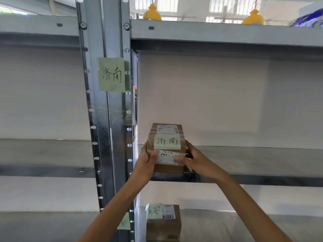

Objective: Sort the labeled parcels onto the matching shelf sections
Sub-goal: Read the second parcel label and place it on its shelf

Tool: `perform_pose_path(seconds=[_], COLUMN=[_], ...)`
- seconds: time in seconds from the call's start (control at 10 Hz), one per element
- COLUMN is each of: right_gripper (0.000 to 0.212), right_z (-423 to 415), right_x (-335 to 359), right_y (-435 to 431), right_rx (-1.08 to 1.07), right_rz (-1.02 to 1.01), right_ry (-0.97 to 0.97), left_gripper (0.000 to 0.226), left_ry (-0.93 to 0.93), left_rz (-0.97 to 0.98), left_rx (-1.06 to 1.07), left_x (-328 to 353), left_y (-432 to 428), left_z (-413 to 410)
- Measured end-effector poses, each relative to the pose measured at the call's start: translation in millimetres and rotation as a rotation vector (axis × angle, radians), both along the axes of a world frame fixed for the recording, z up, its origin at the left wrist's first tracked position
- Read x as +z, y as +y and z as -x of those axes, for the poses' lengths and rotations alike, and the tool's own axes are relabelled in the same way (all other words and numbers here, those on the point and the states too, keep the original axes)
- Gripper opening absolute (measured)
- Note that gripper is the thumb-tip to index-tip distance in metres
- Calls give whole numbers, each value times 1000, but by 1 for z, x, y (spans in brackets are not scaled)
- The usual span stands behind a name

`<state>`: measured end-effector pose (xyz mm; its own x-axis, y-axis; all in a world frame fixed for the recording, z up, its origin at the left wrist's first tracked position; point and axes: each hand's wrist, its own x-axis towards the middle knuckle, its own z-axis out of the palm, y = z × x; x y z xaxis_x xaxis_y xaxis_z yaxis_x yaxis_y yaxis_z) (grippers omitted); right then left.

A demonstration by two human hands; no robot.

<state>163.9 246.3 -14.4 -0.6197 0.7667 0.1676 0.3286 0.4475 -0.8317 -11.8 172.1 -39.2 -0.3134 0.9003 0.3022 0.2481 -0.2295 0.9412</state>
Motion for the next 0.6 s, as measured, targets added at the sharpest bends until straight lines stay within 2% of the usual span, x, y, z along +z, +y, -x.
perform_pose_path(seconds=[0.1, 0.3, 0.4, 0.6], right_gripper=[87, 69, 67, 80], right_z=[0, 7, 7, -5], right_x=[-3, -3, 0, 0], right_y=[3, -4, -12, -19], right_rx=[-49, -131, -135, -203], right_rz=[-43, -98, -142, -161], right_ry=[-13, -23, -8, 15], left_gripper=[38, 27, 31, 53], left_ry=[-6, -62, -27, 63], left_rz=[-16, -88, -151, -242], left_rx=[-10, 4, 48, 126], left_x=[0, -2, -4, -1], left_y=[4, 8, 6, -8], left_z=[0, -5, -9, -20])
